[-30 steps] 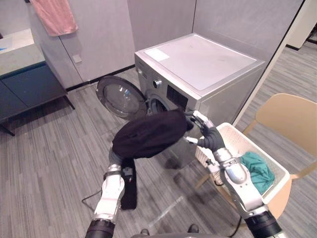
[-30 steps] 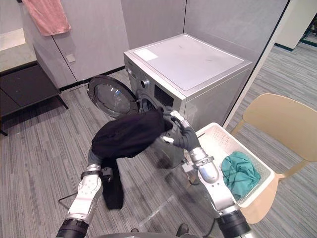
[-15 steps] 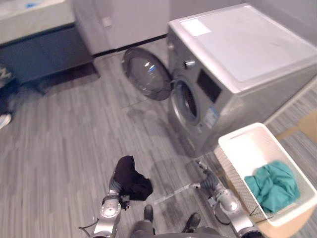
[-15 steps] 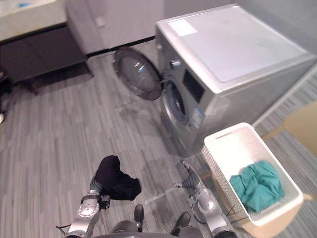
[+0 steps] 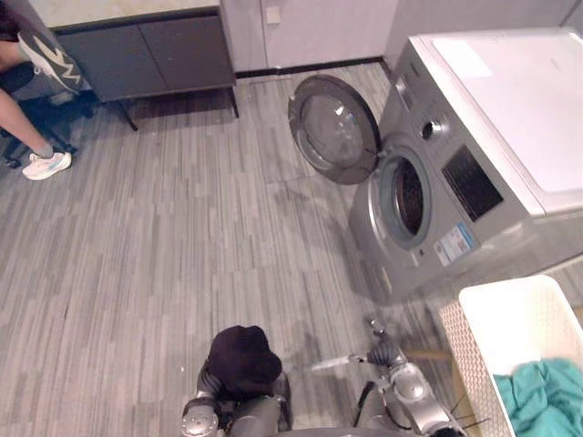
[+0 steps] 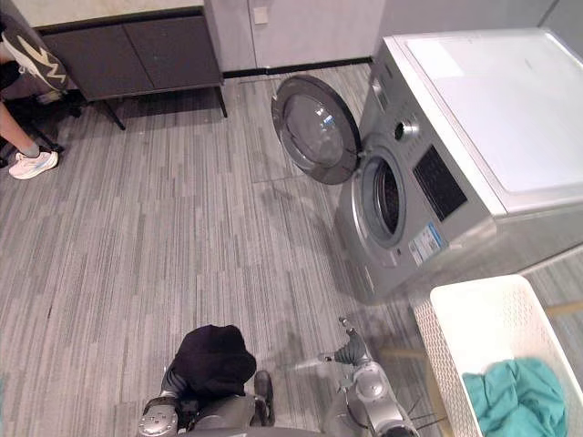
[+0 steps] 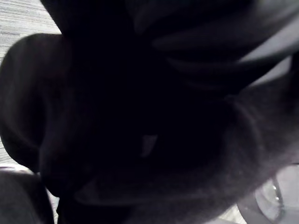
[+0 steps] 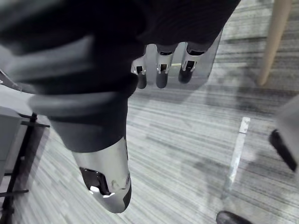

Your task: Pick up the laundry basket with both hands and put the clothes into the washing machine.

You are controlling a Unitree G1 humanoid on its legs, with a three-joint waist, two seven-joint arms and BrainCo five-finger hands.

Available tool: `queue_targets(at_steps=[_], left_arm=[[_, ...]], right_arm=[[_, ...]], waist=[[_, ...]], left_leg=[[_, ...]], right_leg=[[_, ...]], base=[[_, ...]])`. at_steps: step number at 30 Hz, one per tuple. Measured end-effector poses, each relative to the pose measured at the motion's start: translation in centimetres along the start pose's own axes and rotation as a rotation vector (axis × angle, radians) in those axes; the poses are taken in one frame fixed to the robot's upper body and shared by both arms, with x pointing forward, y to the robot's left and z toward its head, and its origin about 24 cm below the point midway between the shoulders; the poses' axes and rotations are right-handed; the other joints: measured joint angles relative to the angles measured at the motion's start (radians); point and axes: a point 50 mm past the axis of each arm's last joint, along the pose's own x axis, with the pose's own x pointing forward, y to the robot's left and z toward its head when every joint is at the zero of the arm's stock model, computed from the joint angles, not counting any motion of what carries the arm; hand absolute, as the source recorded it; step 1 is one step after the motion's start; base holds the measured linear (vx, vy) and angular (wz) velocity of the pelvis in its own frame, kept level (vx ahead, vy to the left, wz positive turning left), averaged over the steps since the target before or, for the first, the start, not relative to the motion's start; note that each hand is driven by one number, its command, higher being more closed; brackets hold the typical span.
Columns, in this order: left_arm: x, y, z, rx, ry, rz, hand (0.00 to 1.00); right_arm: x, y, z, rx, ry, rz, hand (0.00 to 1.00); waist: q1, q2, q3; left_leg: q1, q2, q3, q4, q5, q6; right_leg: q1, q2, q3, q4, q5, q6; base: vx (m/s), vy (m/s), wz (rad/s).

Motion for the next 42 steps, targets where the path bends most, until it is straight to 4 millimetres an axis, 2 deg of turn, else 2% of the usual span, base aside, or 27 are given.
queue_targets(at_steps=[2, 3, 5, 6, 7, 8, 9, 10, 11, 13, 14, 16, 19, 20, 22, 23, 24, 26, 30, 31, 33, 34, 35, 36, 38, 40, 42], left_arm=[[0.6, 0.0, 1.1, 0.003, -0.034, 0.0, 1.0], [1.1, -0.1, 2.0, 0.002, -0.059, -0.004, 1.0], [1.5, -0.3, 3.0, 0.002, -0.088, -0.011, 1.0], [1.5, -0.7, 3.2, 0.004, -0.096, -0.025, 1.0], [1.5, -1.0, 3.2, 0.01, -0.099, -0.036, 1.0], [1.3, -1.5, 3.1, 0.019, -0.097, -0.054, 1.0], [1.4, -1.7, 3.3, 0.022, -0.105, -0.06, 1.0], [1.5, -2.2, 3.9, 0.01, -0.118, -0.071, 1.0], [1.3, -2.6, 3.7, -0.002, -0.114, -0.087, 1.0], [1.1, -3.0, 3.5, 0.0, -0.11, -0.109, 1.0], [1.0, -3.4, 3.6, 0.004, -0.114, -0.125, 1.0], [1.2, -4.0, 4.7, -0.005, -0.151, -0.149, 1.0], [1.3, -4.7, 5.7, -0.013, -0.181, -0.165, 1.0], [1.4, -4.9, 6.0, -0.006, -0.19, -0.177, 1.0], [1.1, -5.8, 6.0, -0.001, -0.193, -0.206, 1.0], [0.7, -6.6, 5.5, -0.022, -0.173, -0.218, 1.0], [1.2, -6.5, 5.3, 0.004, -0.15, -0.223, 1.0], [1.4, -5.7, 5.0, 0.046, -0.146, -0.215, 1.0], [1.5, -4.5, 4.3, 0.086, -0.129, -0.194, 1.0], [1.6, -4.0, 4.3, 0.091, -0.127, -0.182, 1.0], [1.8, -3.4, 4.5, 0.081, -0.13, -0.159, 1.0], [1.9, -3.2, 4.5, 0.075, -0.13, -0.15, 1.0], [2.0, -3.1, 4.6, 0.077, -0.13, -0.147, 1.0], [2.0, -2.9, 4.5, 0.079, -0.127, -0.144, 1.0], [2.1, -2.8, 4.8, 0.081, -0.136, -0.142, 1.0], [2.1, -2.7, 4.8, 0.082, -0.134, -0.139, 1.0], [2.0, -2.2, 4.4, 0.068, -0.119, -0.122, 1.0]], right_arm=[[0.1, -0.2, 0.2, 0.008, -0.006, -0.007, 0.0], [0.2, -0.2, 0.3, 0.01, -0.008, -0.01, 0.0], [0.0, -0.1, -0.1, 0.012, 0.006, -0.006, 0.0], [-0.1, -0.1, -0.3, 0.011, 0.013, -0.006, 0.0], [-0.2, -0.1, -0.4, 0.012, 0.014, -0.007, 0.0], [-0.3, -0.1, -0.4, 0.012, 0.013, -0.006, 0.0], [-0.3, 0.0, -0.4, 0.015, 0.011, -0.004, 0.0], [0.0, 0.0, 0.1, 0.021, -0.004, 0.0, 0.0], [0.1, 0.0, 0.5, 0.017, -0.017, 0.001, 0.0], [0.3, 0.1, 1.3, 0.012, -0.047, 0.003, 0.0], [0.5, 0.0, 1.6, 0.013, -0.059, -0.003, 0.0], [0.8, -0.7, 1.9, 0.003, -0.068, -0.031, 0.0], [0.9, -0.9, 1.9, 0.015, -0.06, -0.047, 0.0], [0.8, -0.9, 1.7, 0.031, -0.051, -0.058, 0.0], [0.4, -1.2, 0.5, 0.035, -0.012, -0.076, 0.0], [0.2, -2.0, -0.2, 0.015, 0.007, -0.092, 0.0], [0.6, -1.6, -0.2, 0.032, 0.026, -0.088, 0.0], [0.2, -0.3, -0.6, 0.05, 0.04, -0.055, 0.0], [0.0, 0.9, -0.5, 0.061, 0.04, -0.026, 0.0], [0.1, 1.0, -0.2, 0.061, 0.032, -0.024, 0.0], [0.5, 1.1, 0.4, 0.051, 0.016, -0.016, 0.0], [0.5, 1.2, 0.3, 0.044, 0.019, -0.008, 0.0], [0.6, 1.1, 0.4, 0.041, 0.018, -0.01, 0.0], [0.5, 1.1, 0.3, 0.041, 0.022, -0.011, 0.0], [0.3, 1.1, -0.2, 0.039, 0.036, -0.011, 0.0], [0.2, 1.2, -0.4, 0.043, 0.042, -0.008, 0.0], [-0.2, 1.3, -1.1, 0.043, 0.063, -0.007, 0.0]], waist=[[-0.003, 0.002, 0.015], [-0.014, 0.0, 0.025], [-0.028, -0.015, 0.021], [-0.044, -0.012, 0.018], [-0.048, -0.004, 0.015], [-0.046, 0.022, 0.003], [-0.043, 0.03, 0.005], [-0.04, 0.04, 0.011], [-0.036, 0.058, 0.019], [-0.009, 0.055, 0.021], [-0.005, 0.045, 0.022], [0.004, 0.034, 0.028], [0.012, 0.029, 0.037], [0.012, 0.016, 0.044], [0.013, 0.043, 0.033], [0.019, 0.109, 0.02], [0.01, 0.077, 0.039], [0.013, 0.031, 0.031], [0.012, 0.013, 0.026], [0.012, 0.013, 0.024], [0.011, 0.003, 0.016], [0.01, -0.009, 0.009], [0.01, -0.012, 0.005], [0.006, -0.012, 0.006], [-0.02, -0.012, 0.006], [-0.019, -0.012, 0.005], [-0.019, 0.006, 0.004]], left_leg=[[0.028, 0.007, -0.013, -0.02, -0.01, -0.006], [0.053, 0.007, -0.025, -0.031, -0.021, -0.015], [0.082, -0.007, -0.045, -0.02, -0.064, -0.04], [0.095, -0.002, -0.08, 0.017, -0.103, -0.063], [0.104, 0.008, -0.092, 0.032, -0.119, -0.07], [0.098, 0.034, -0.1, 0.079, -0.142, -0.101], [0.07, 0.053, -0.098, 0.144, -0.142, -0.117], [-0.003, 0.094, -0.081, 0.337, -0.12, -0.156], [-0.055, 0.146, -0.058, 0.541, -0.066, -0.185], [-0.11, 0.219, -0.015, 0.774, -0.064, -0.167], [-0.139, 0.224, -0.001, 0.819, -0.08, -0.141], [-0.191, 0.219, 0.016, 0.769, -0.107, -0.103], [-0.231, 0.179, -0.056, 0.532, -0.108, -0.102], [-0.229, 0.132, -0.116, 0.374, -0.087, -0.125], [-0.217, 0.102, -0.23, 0.158, 0.019, -0.16], [-0.204, 0.124, -0.333, 0.07, 0.176, -0.191], [-0.217, 0.095, -0.317, 0.133, 0.161, -0.182], [-0.189, 0.06, -0.248, 0.118, 0.11, -0.136], [-0.136, 0.057, -0.094, 0.153, 0.029, -0.098], [-0.112, 0.074, -0.032, 0.137, 0.017, -0.096], [-0.084, 0.106, 0.054, 0.096, 0.021, -0.09], [-0.05, 0.112, 0.123, 0.067, 0.021, -0.089], [-0.023, 0.115, 0.173, 0.048, 0.025, -0.084], [-0.001, 0.116, 0.208, 0.039, 0.025, -0.082], [0.031, 0.118, 0.252, 0.038, 0.024, -0.082], [0.048, 0.127, 0.273, 0.05, 0.019, -0.089], [0.044, 0.196, 0.293, 0.155, -0.034, -0.126]], right_leg=[[-0.035, 0.066, -0.023, -0.16, 0.015, 0.013], [-0.046, 0.101, -0.05, -0.318, 0.06, 0.029], [-0.061, 0.124, -0.046, -0.502, 0.153, 0.029], [-0.059, 0.131, -0.024, -0.481, 0.214, -0.009], [-0.053, 0.138, -0.025, -0.461, 0.235, -0.034], [-0.051, 0.153, -0.046, -0.43, 0.225, -0.054], [-0.045, 0.162, -0.052, -0.422, 0.203, -0.06], [-0.002, 0.186, -0.069, -0.436, 0.186, -0.078], [0.079, 0.23, -0.074, -0.486, 0.178, -0.092], [0.198, 0.279, -0.029, -0.554, 0.172, -0.103], [0.25, 0.28, -0.008, -0.589, 0.17, -0.105], [0.318, 0.274, 0.045, -0.642, 0.17, -0.105], [0.365, 0.257, 0.092, -0.643, 0.166, -0.097], [0.396, 0.233, 0.113, -0.638, 0.143, -0.059], [0.413, 0.234, 0.154, -0.636, 0.104, -0.003], [0.419, 0.272, 0.205, -0.634, 0.062, 0.045], [0.413, 0.238, 0.239, -0.612, 0.038, 0.063], [0.375, 0.18, 0.297, -0.56, 0.017, 0.089], [0.337, 0.131, 0.418, -0.519, 0.031, 0.114], [0.301, 0.128, 0.391, -0.502, 0.061, 0.121], [0.241, 0.108, 0.226, -0.467, 0.093, 0.102], [0.226, 0.07, 0.003, -0.459, 0.105, 0.082], [0.235, 0.044, -0.134, -0.459, 0.11, 0.074], [0.24, 0.033, -0.202, -0.46, 0.111, 0.072], [0.245, 0.039, -0.186, -0.491, 0.111, 0.072], [0.253, 0.055, -0.152, -0.524, 0.111, 0.073], [0.271, 0.106, -0.113, -0.554, 0.111, 0.073]], base=[[0.23, -0.02, 0.23], [0.22, -0.041, 0.36], [0.42, -0.114, 0.56], [0.57, -0.175, 0.65], [0.53, -0.174, 0.6], [0.46, -0.148, 0.3], [0.56, -0.215, 0.21], [0.68, -0.26, 0.07], [0.57, -0.219, -0.13], [0.55, -0.144, -0.62], [0.49, -0.102, -0.64], [0.41, -0.015, -0.61], [0.34, 0.126, -0.65], [0.38, 0.277, -0.49], [0.32, 0.325, -0.81], [0.31, 0.451, -1.07], [0.28, 0.416, -1.09], [0.19, 0.287, -0.84], [0.12, 0.239, -1.11], [0.08, 0.12, -1.47], [0.08, 0.061, -1.57], [0.12, 0.012, -1.56], [0.13, 0.028, -1.55], [0.11, 0.036, -1.02], [0.12, 0.01, -0.75], [0.11, -0.087, -0.77], [0.09, -0.146, -0.82]])
